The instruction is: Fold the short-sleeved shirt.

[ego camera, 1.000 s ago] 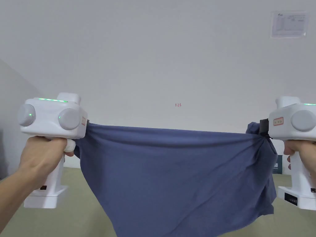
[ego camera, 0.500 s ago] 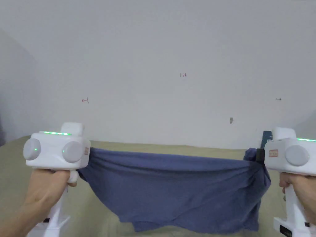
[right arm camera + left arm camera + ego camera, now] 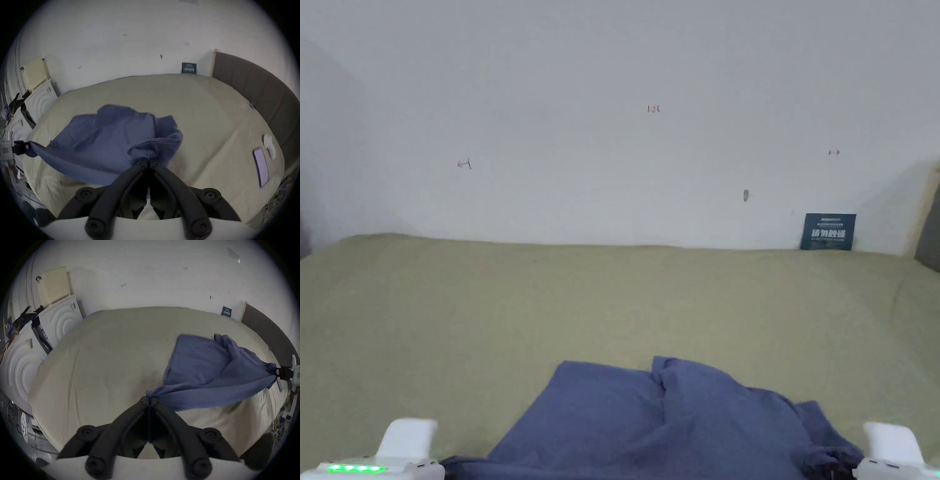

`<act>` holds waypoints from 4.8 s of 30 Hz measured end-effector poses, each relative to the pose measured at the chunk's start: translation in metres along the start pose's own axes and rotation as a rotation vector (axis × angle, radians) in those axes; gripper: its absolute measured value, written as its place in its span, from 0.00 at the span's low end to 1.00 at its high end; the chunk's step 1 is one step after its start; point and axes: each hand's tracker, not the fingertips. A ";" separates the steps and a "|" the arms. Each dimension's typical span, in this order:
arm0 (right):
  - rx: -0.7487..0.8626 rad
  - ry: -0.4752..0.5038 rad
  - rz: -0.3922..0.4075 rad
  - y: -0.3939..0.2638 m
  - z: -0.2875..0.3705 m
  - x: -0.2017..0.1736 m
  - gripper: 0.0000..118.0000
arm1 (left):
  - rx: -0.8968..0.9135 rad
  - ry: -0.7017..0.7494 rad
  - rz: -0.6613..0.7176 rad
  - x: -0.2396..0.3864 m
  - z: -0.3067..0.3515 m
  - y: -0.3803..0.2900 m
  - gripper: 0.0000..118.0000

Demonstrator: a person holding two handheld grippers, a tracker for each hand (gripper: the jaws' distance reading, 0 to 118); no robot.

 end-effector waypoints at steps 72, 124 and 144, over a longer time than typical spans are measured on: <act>-0.233 -0.109 0.392 0.088 -0.224 -0.028 0.84 | -0.176 -0.180 -0.091 -0.002 -0.043 -0.059 0.06; 0.620 0.020 0.146 0.287 0.243 -0.050 0.01 | 0.427 -0.054 0.056 -0.005 0.215 0.249 0.06; 0.639 -0.110 0.172 0.466 0.150 -0.060 0.01 | 0.479 0.108 -0.024 0.042 0.143 0.413 0.06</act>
